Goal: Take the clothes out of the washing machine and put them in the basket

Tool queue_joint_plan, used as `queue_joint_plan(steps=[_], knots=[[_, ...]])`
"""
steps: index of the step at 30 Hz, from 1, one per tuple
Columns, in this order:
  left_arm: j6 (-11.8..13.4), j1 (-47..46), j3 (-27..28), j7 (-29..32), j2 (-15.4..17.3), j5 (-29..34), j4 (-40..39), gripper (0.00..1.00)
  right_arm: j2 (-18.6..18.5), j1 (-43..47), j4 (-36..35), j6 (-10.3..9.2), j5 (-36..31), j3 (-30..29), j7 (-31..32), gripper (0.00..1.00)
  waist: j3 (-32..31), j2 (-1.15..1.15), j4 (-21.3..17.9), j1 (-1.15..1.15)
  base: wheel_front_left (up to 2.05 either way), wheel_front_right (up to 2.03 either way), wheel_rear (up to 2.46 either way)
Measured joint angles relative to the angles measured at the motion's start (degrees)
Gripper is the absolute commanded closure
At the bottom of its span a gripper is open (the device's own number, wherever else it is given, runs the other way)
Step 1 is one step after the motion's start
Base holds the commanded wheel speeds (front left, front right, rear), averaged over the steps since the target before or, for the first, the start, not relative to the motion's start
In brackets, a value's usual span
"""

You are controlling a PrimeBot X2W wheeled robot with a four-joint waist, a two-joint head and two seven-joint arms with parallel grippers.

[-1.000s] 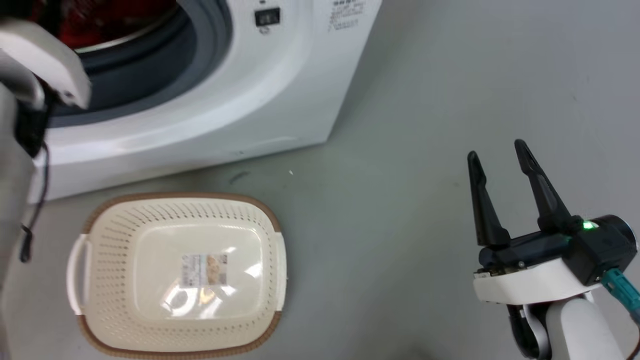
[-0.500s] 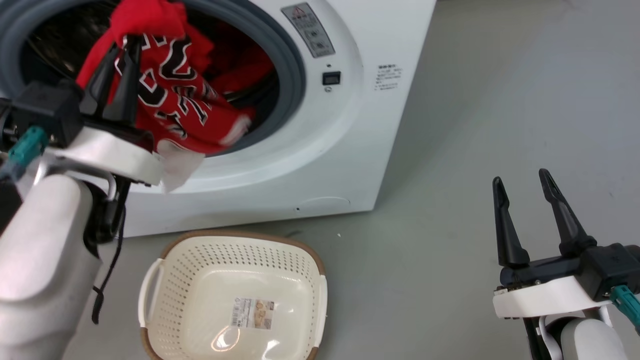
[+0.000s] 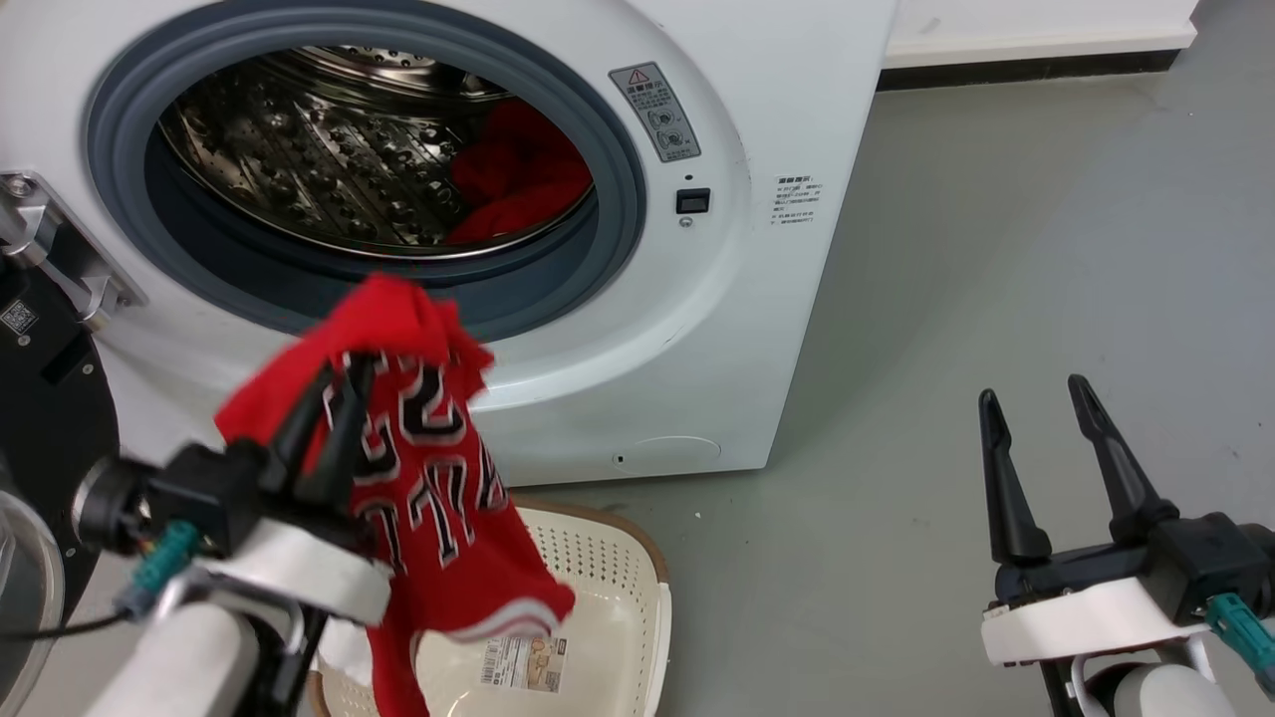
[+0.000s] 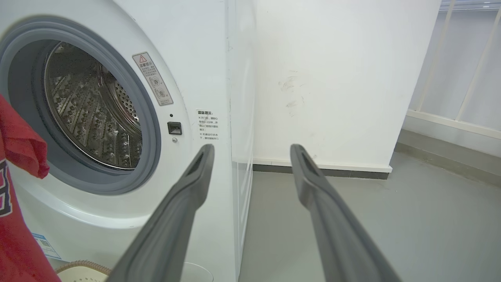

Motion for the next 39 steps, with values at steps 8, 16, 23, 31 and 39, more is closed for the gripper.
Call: queue_joint_plan(steps=[8, 16, 23, 31, 39], knots=[[-2.25, 4.39, -3.22, -0.16, -3.34, -1.58, 10.42, 1.0, 0.01, 0.09, -0.13, 0.01, -0.11, 0.85, 0.0, 0.0, 2.51, 0.0, -0.71, 0.01, 0.0, 0.0, 0.0], [-7.24, 0.04, -4.6, -0.4, -6.84, 0.15, 28.73, 1.0, 0.0, -2.07, -1.32, 0.0, -0.64, 1.25, 0.0, 0.0, 9.09, 0.0, -2.46, 0.02, 0.0, 0.0, 0.0], [-9.67, -6.66, -4.76, -0.47, -10.16, 3.63, 40.69, 1.0, 0.0, -4.62, -3.14, 0.01, -0.47, 0.94, 0.0, 0.0, 17.46, 0.0, -4.45, 0.03, 0.0, 0.0, 0.0], [-10.96, -13.86, -3.99, -0.57, -11.82, 7.2, 53.01, 1.0, -0.02, -6.17, -4.15, 0.01, 0.44, -0.27, 0.01, 0.0, 26.28, 0.0, -7.02, 0.03, 0.0, 0.0, 0.0], [-9.61, -17.7, -3.38, -0.57, -13.37, 10.11, 60.38, 1.0, -0.02, -7.38, -4.78, 0.01, 1.79, -0.22, 0.0, 0.0, 31.31, 0.0, -9.47, 0.03, 0.0, 0.0, 0.0]])
